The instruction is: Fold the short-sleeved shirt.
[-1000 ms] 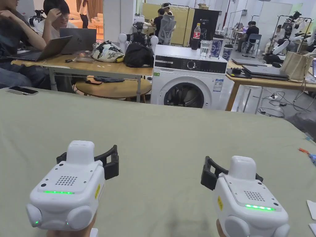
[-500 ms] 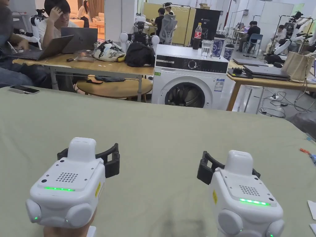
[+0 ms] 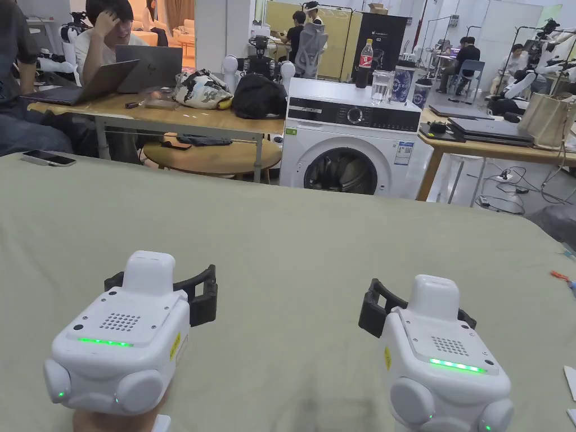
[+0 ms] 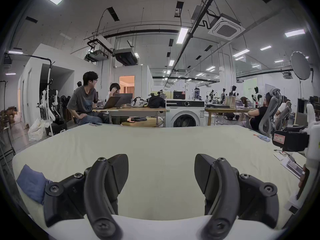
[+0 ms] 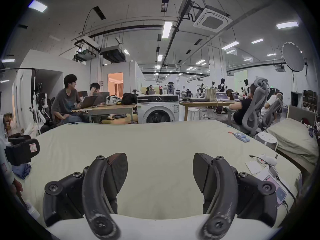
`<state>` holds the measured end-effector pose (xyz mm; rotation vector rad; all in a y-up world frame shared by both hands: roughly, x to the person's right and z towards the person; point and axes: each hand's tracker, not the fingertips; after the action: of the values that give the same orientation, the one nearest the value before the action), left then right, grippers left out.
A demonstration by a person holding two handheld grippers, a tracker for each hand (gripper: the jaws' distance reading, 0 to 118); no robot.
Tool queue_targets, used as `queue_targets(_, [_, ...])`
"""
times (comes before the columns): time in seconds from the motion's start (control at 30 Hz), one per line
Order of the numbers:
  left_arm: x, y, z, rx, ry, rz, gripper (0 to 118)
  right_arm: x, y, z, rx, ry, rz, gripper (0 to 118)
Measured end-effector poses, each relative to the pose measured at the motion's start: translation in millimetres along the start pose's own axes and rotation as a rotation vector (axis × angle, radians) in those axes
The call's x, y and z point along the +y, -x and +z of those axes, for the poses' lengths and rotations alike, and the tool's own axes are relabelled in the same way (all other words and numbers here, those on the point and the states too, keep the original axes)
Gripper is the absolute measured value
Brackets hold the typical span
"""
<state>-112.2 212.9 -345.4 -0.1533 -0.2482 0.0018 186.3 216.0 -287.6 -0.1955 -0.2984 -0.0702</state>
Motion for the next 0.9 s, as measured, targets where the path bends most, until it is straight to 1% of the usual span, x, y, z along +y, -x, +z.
queue_targets(0.23, [-1,1,-1,-0.018,0.017,0.006,79,6,-7,-4,-0.040,0.043,-0.084,80])
queue_targets(0.43, [-2,-1,-4,-0.024,0.021,-0.004,79,13,-17,-6,-0.014,0.068,-0.148,80])
queue_targets(0.67, [-3,-3,-5,-0.009,0.026,0.018,79,12,-19,-7,-0.006,0.084,-0.151,80])
queue_targets(0.9, [-4,-5,-3,-0.011,0.025,0.008,79,11,-20,-7,-0.008,0.093,-0.155,80])
